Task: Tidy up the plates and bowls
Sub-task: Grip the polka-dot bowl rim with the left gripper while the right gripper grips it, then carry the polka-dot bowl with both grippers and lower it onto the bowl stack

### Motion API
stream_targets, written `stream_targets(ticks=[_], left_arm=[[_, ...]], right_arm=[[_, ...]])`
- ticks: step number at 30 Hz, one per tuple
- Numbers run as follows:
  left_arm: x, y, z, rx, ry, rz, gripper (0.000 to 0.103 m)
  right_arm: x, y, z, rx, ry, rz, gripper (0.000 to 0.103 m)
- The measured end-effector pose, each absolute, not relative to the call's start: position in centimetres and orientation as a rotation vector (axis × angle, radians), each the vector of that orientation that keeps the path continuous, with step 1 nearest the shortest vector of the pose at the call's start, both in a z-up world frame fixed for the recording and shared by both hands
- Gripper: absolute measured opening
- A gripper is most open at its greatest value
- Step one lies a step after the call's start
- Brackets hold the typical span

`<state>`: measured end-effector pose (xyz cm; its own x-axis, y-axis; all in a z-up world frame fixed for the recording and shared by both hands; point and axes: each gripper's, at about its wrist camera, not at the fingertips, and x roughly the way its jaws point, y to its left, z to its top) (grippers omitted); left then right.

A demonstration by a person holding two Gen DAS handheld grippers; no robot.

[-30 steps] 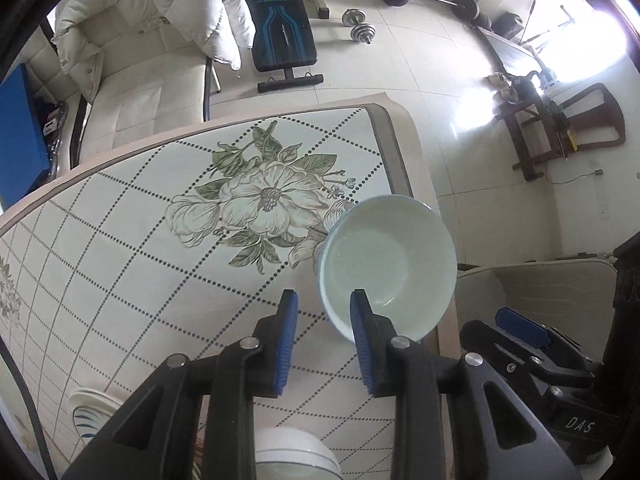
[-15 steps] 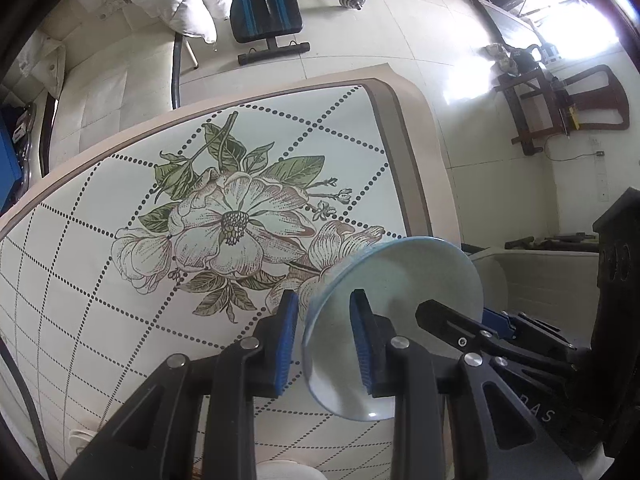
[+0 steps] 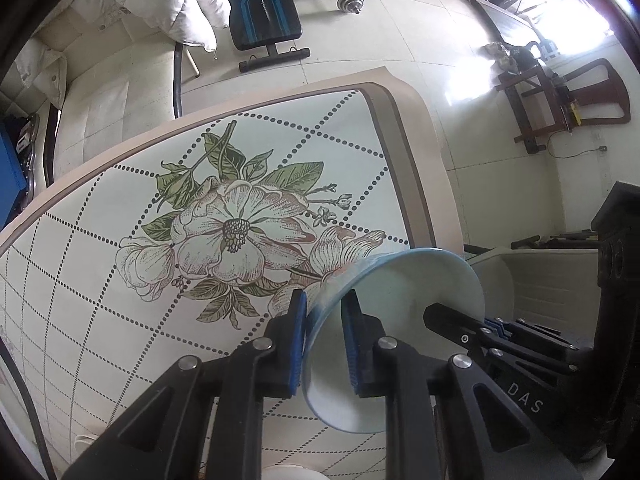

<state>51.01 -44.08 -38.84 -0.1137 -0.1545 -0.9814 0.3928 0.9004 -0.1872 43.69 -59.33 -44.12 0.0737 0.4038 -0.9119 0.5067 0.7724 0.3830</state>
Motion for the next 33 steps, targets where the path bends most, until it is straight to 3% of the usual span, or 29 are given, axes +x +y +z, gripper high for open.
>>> stream_targets(ticks=[12, 24, 33], left_arm=[[48.9, -41.5, -35.1, 0.198, 1.580, -0.476, 0.015], [42.8, -36.7, -29.4, 0.203, 1.537, -0.501, 0.015], [37.8, -31.8, -29.2, 0.183, 1.572, -0.497, 0.015]], right_arm=[[41.9, -57.8, -41.5, 0.794, 1.532, -0.045, 0.012], [36.7, -53.4, -35.4, 0.774, 1.503, -0.001, 0.012], [30.7, -48.7, -33.9, 0.768, 1.533, 0.028, 0.012]])
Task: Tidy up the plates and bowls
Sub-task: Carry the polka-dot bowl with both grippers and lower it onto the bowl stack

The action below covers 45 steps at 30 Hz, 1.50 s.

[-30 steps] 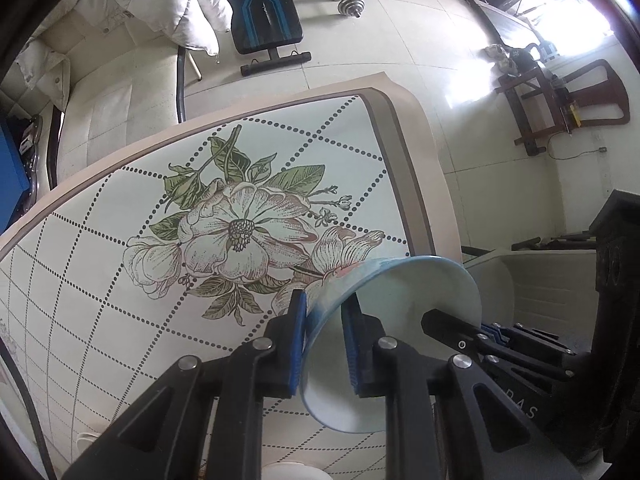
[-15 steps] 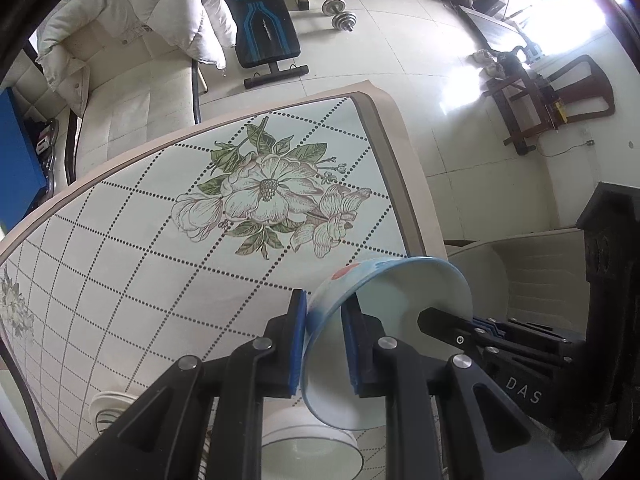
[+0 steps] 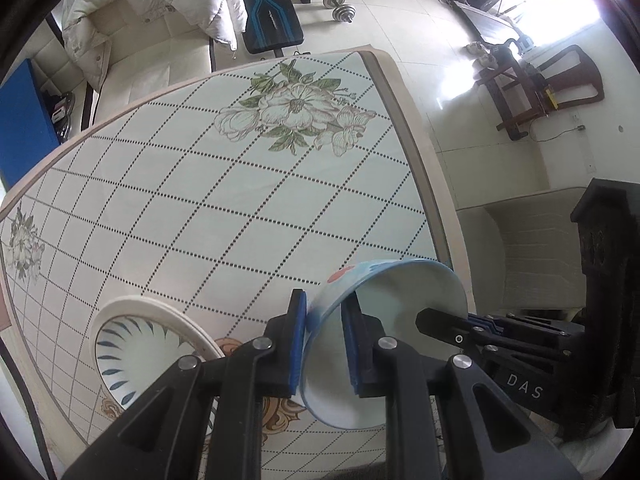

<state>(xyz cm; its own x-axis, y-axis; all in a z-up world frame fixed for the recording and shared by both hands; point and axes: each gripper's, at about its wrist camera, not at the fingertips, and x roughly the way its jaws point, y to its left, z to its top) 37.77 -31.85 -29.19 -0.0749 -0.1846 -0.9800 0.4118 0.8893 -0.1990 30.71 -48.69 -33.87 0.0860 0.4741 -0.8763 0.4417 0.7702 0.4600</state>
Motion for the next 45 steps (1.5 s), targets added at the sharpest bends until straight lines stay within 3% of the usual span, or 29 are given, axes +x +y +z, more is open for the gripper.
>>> stream_targets(ticks=[18, 45], left_arm=[[34.7, -27.8, -33.8, 0.149, 1.666, -0.444, 0.015], [34.5, -26.7, -35.8, 0.103, 1.715, -0.379, 0.015]], right_arm=[[28.2, -43.2, -37.4, 0.661, 1.669, 0.019, 0.012], [30.1, -43.0, -38.3, 0.592, 1.756, 0.011, 0.015]])
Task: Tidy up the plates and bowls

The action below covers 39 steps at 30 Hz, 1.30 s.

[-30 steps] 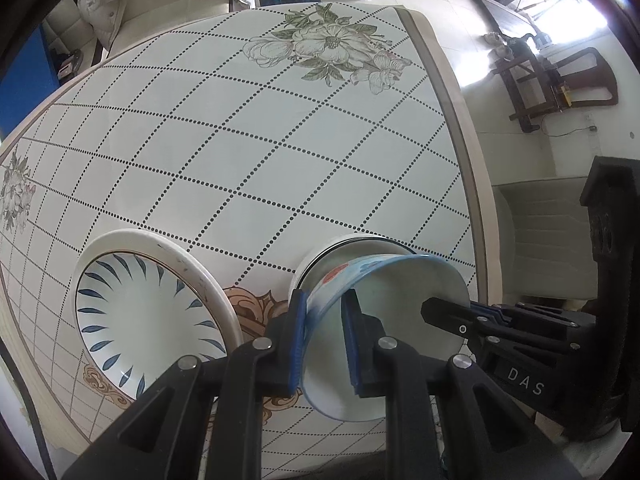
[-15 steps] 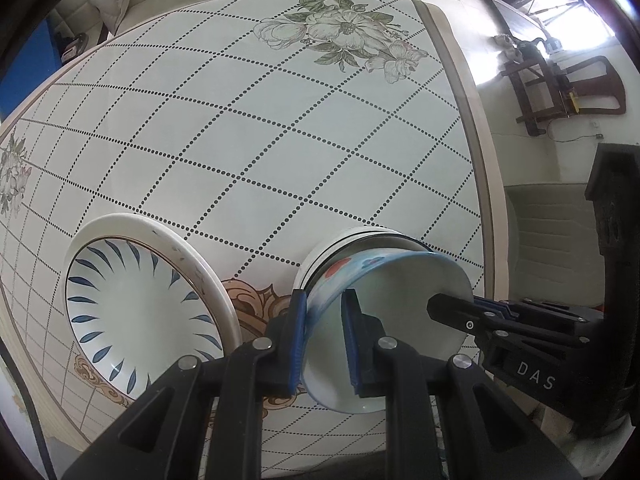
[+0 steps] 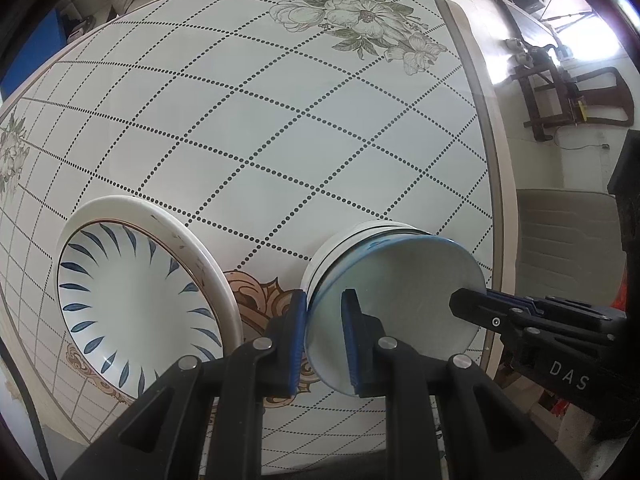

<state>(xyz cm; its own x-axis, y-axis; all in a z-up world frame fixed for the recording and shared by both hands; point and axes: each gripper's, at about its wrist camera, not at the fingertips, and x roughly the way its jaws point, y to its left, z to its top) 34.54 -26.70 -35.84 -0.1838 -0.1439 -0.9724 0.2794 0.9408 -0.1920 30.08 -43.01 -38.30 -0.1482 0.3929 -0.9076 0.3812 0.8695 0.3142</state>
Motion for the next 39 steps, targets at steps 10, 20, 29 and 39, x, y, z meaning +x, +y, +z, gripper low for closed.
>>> stream_targets(ticks=[10, 20, 29, 39], left_arm=[[33.7, -26.5, -35.7, 0.105, 1.725, -0.379, 0.015], [32.8, -26.3, -35.1, 0.098, 1.713, -0.361, 0.015], [30.6, -26.2, -30.9, 0.190, 1.551, -0.302, 0.017], [26.9, -25.2, -26.0, 0.218, 1.375, -0.261, 0.038]], right_arm=[[29.5, -43.5, -37.6, 0.607, 1.740, 0.029, 0.013], [28.4, -44.0, -38.3, 0.646, 1.736, 0.035, 0.007], [27.6, -43.7, -35.7, 0.515, 1.662, 0.015, 0.007], [23.0, -42.9, -28.8, 0.300, 1.439, -0.089, 0.100]])
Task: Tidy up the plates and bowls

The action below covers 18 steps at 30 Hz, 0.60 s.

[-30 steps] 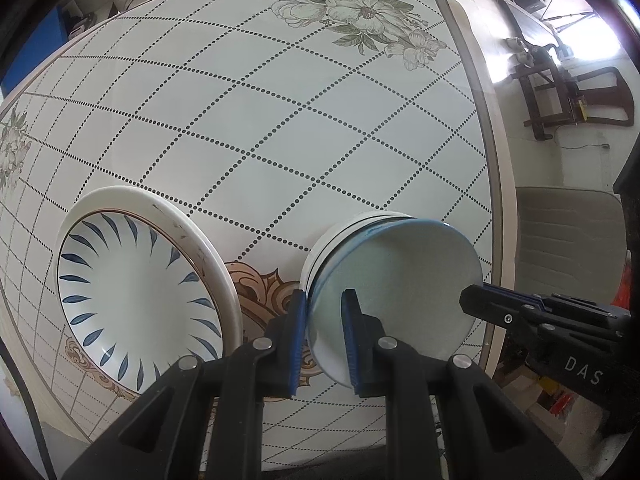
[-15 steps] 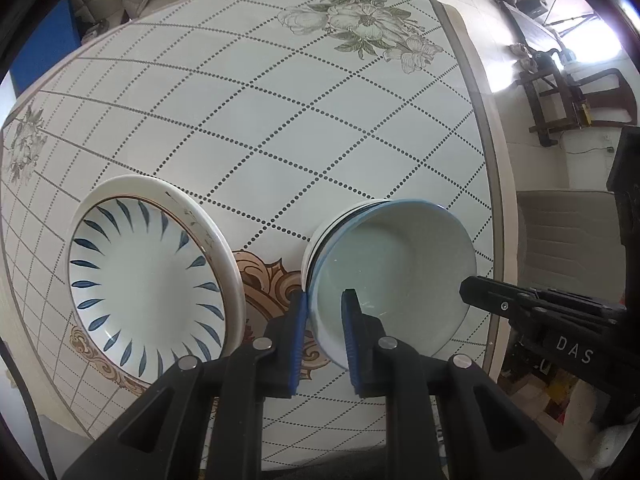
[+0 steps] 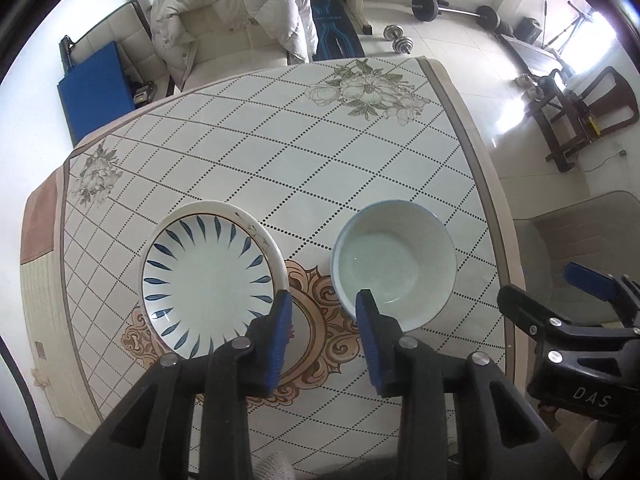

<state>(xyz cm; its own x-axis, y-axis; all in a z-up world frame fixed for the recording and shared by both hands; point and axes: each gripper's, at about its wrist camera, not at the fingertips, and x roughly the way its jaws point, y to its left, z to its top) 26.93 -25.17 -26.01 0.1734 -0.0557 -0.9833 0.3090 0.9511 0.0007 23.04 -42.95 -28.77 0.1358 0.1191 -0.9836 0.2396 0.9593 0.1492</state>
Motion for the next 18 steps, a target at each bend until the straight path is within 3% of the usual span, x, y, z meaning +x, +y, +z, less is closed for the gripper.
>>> stream_targets(ticks=[2, 3, 18], left_arm=[[26.4, -24.8, -25.0, 0.209, 1.345, -0.267, 0.076], [26.1, -24.7, -24.4, 0.207, 1.325, -0.267, 0.083], [21.3, -23.1, -16.3, 0.170, 1.100, -0.255, 0.085]], right_arm=[[22.1, -42.7, -27.2, 0.260, 1.402, -0.115, 0.100], [21.6, -42.6, -26.5, 0.254, 1.384, -0.122, 0.100], [15.2, -40.6, -16.4, 0.205, 1.189, -0.158, 0.101]])
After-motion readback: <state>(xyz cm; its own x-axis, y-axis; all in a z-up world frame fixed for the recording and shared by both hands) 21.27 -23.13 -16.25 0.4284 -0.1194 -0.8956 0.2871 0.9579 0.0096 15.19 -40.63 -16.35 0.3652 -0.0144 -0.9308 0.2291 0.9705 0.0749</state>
